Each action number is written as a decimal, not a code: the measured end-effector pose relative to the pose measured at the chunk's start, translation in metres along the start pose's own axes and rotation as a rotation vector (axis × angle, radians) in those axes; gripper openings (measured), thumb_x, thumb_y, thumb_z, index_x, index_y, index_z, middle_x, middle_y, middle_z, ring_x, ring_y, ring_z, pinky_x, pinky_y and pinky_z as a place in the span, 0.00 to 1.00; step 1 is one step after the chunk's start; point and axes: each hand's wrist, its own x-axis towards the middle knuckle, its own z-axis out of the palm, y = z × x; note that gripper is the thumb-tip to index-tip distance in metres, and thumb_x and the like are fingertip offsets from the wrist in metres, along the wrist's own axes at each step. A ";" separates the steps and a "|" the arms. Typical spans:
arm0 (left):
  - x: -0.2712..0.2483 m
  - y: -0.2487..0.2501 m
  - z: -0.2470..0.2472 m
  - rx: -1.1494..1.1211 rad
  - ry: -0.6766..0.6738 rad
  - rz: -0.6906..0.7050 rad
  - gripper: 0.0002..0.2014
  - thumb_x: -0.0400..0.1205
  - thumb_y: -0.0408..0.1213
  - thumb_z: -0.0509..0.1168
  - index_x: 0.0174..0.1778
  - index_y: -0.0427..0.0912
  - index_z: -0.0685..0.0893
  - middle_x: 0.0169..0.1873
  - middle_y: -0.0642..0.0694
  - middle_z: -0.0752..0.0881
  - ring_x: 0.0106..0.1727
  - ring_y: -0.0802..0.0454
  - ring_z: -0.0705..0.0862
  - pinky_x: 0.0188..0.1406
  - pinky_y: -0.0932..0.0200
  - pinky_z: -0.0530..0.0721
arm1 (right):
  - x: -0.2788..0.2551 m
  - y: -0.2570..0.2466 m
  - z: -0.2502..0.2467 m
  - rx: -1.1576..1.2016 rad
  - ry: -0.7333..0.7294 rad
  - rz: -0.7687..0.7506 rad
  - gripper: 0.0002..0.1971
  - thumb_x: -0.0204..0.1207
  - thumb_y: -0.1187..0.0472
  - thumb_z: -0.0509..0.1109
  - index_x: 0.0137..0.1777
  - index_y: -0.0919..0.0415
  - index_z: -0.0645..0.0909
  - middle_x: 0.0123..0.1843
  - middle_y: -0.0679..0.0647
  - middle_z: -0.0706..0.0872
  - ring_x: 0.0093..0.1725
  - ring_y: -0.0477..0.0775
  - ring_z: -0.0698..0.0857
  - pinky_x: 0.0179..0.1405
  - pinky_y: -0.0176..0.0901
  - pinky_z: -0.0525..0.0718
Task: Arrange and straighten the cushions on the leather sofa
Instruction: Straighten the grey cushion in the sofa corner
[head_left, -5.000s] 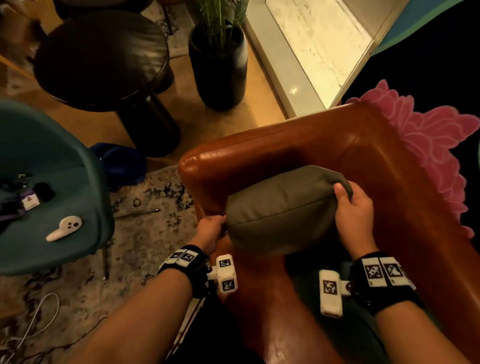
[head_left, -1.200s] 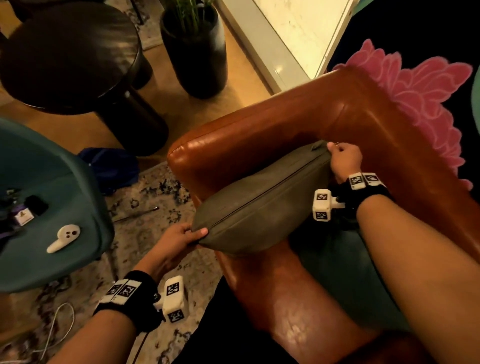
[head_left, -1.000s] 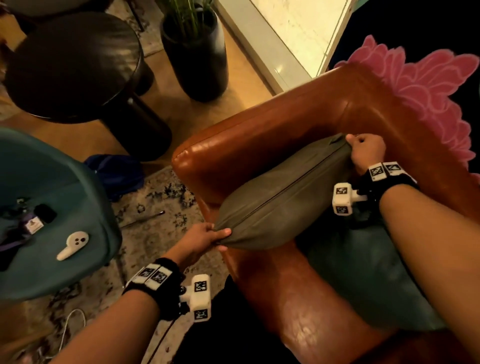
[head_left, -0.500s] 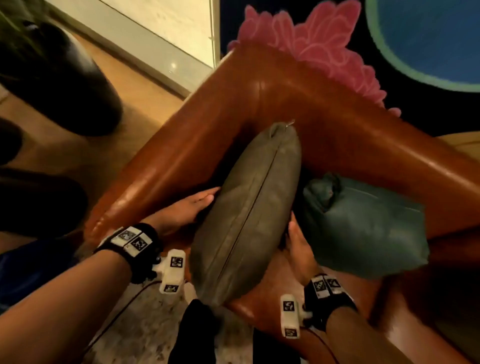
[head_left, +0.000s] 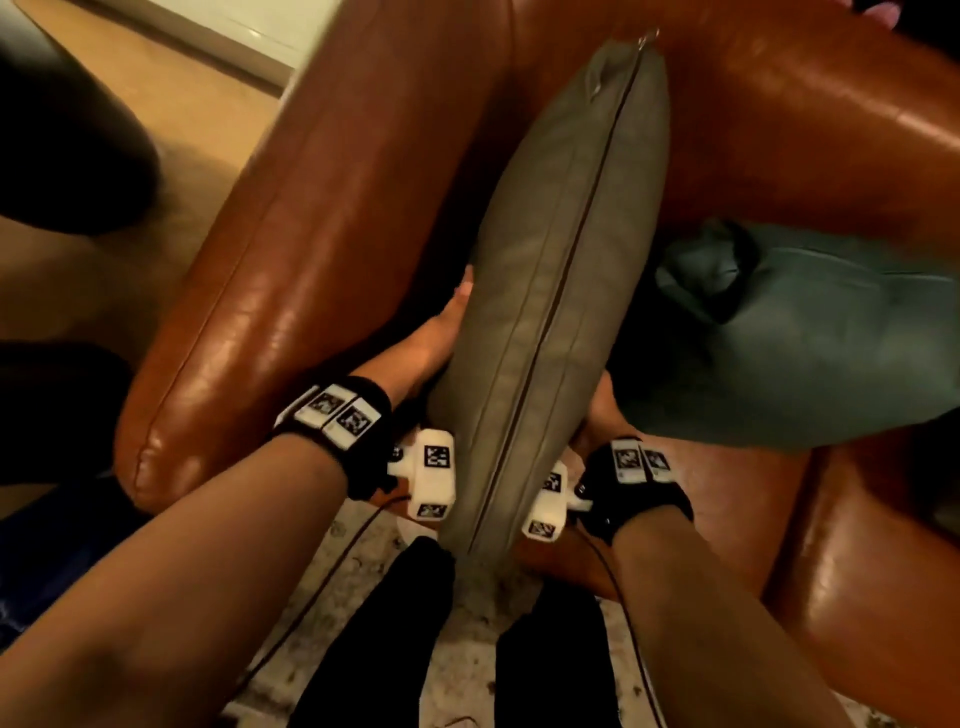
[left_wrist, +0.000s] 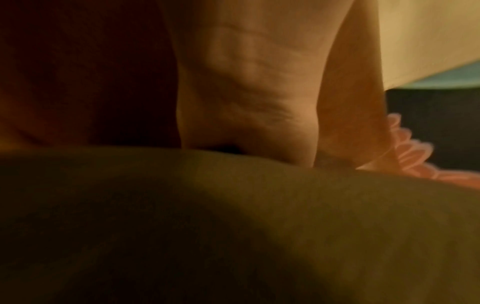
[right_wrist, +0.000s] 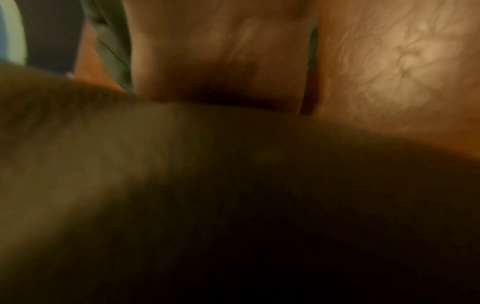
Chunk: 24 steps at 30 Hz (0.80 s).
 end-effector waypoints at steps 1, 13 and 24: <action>-0.002 -0.002 -0.003 0.054 -0.045 0.003 0.30 0.88 0.64 0.43 0.86 0.60 0.57 0.86 0.49 0.61 0.86 0.50 0.59 0.86 0.46 0.56 | 0.001 -0.001 0.003 -0.012 -0.003 -0.028 0.22 0.90 0.46 0.53 0.45 0.58 0.82 0.38 0.64 0.90 0.36 0.57 0.89 0.33 0.39 0.84; -0.131 -0.037 -0.031 -0.144 -0.184 -0.390 0.53 0.64 0.58 0.83 0.82 0.39 0.68 0.70 0.39 0.83 0.60 0.39 0.88 0.57 0.37 0.88 | -0.093 -0.044 -0.020 0.120 -0.416 -0.166 0.16 0.77 0.59 0.64 0.61 0.66 0.83 0.46 0.57 0.93 0.48 0.52 0.92 0.45 0.39 0.90; -0.182 -0.090 0.036 -0.536 0.444 -0.230 0.15 0.83 0.30 0.69 0.29 0.43 0.81 0.31 0.42 0.83 0.31 0.51 0.82 0.27 0.61 0.86 | 0.013 -0.208 0.040 -0.446 -0.553 -0.328 0.23 0.85 0.65 0.63 0.79 0.73 0.71 0.50 0.54 0.93 0.48 0.49 0.93 0.47 0.43 0.92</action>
